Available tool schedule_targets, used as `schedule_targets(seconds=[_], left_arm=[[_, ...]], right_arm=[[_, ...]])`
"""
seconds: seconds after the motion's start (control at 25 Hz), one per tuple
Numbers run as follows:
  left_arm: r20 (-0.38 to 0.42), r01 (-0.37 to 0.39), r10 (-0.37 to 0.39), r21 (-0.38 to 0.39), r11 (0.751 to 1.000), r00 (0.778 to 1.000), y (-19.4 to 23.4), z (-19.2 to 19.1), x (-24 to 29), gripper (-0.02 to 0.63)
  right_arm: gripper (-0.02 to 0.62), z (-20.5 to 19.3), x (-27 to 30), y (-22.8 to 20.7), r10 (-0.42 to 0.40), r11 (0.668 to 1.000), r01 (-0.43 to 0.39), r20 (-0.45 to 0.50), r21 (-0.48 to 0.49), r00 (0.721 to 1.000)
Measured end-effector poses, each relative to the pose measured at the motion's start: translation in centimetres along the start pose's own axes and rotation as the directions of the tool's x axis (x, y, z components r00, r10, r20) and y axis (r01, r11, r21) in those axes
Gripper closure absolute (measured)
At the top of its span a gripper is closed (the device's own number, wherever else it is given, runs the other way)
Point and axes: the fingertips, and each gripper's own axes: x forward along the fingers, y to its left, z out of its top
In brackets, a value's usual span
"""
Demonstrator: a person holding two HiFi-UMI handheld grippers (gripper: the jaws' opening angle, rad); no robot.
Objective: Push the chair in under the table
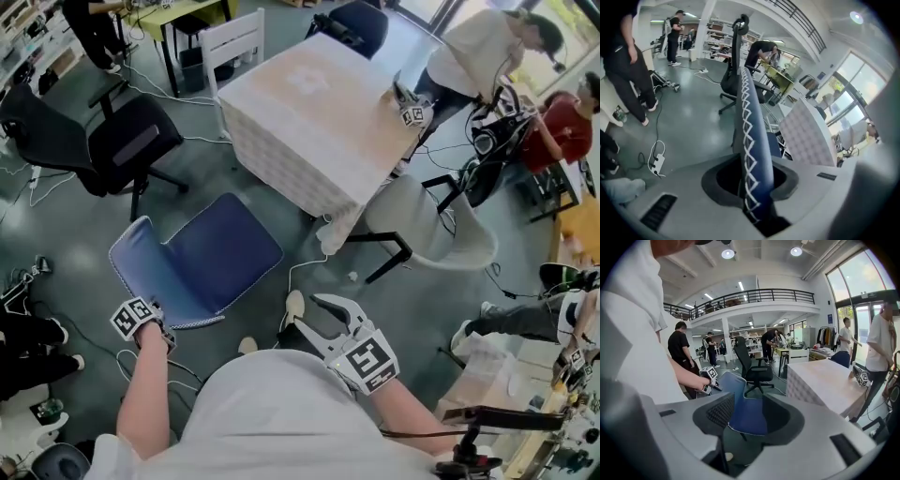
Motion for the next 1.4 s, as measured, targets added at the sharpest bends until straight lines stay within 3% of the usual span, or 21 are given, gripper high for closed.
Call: schedule_targets(seconds=[0.16,0.36,0.56,0.64,0.76,0.8,0.88,1.04,1.12,1.28,1.32,1.4], left_arm=[[0.02,-0.06,0.061,-0.052,0.997,0.998,-1.7,0.4,0.6,0.529],[0.033,-0.047,0.051,-0.102,0.994,0.998,-6.1,-0.9,1.8,0.538],[0.025,-0.021,0.024,-0.102,0.995,0.999,-12.5,-1.3,4.7,0.538],[0.023,-0.018,0.021,-0.098,0.995,1.0,-10.4,0.9,1.8,0.538],[0.014,-0.011,0.012,-0.103,0.995,1.0,0.4,8.3,-9.1,0.538],[0.011,-0.007,0.008,-0.111,0.994,1.0,2.5,9.9,-11.4,0.538],[0.007,-0.001,0.002,-0.128,0.992,1.0,2.8,11.0,-12.4,0.538],[0.0,0.011,-0.011,-0.131,0.991,1.0,-0.7,11.3,-10.8,0.537],[-0.001,0.016,-0.016,-0.125,0.992,1.0,-4.9,10.3,-7.7,0.537],[0.001,0.042,-0.042,-0.124,0.991,0.999,-25.6,2.0,9.6,0.535],[0.0,0.047,-0.047,-0.124,0.991,0.999,-29.0,0.8,12.3,0.535],[-0.003,0.054,-0.055,-0.121,0.991,0.999,-31.5,0.4,14.1,0.534]], right_arm=[[0.408,0.8,0.7,-4.4,0.043,0.999,-0.043,-0.007,0.001,0.999],[0.408,1.1,1.3,-8.7,0.09,0.996,-0.09,-0.023,0.0,0.996],[0.408,0.4,1.4,-13.1,0.106,0.994,-0.106,-0.033,0.009,0.994],[0.408,2.8,2.1,-8.9,0.111,0.994,-0.11,-0.032,0.021,0.993],[0.408,11.0,4.5,6.9,0.12,0.991,-0.119,-0.023,0.061,0.992],[0.408,12.7,4.9,10.3,0.121,0.99,-0.119,-0.024,0.072,0.992],[0.408,13.7,4.9,11.9,0.115,0.99,-0.112,-0.03,0.082,0.993],[0.408,12.9,4.1,10.1,0.094,0.99,-0.089,-0.036,0.107,0.995],[0.408,11.1,3.3,6.2,0.087,0.99,-0.082,-0.039,0.115,0.995],[0.408,-0.4,-0.9,-17.2,0.069,0.99,-0.063,-0.043,0.124,0.997],[0.408,-2.2,-1.6,-20.8,0.068,0.99,-0.062,-0.042,0.127,0.997],[0.408,-3.3,-1.9,-22.6,0.069,0.989,-0.062,-0.042,0.137,0.997]])
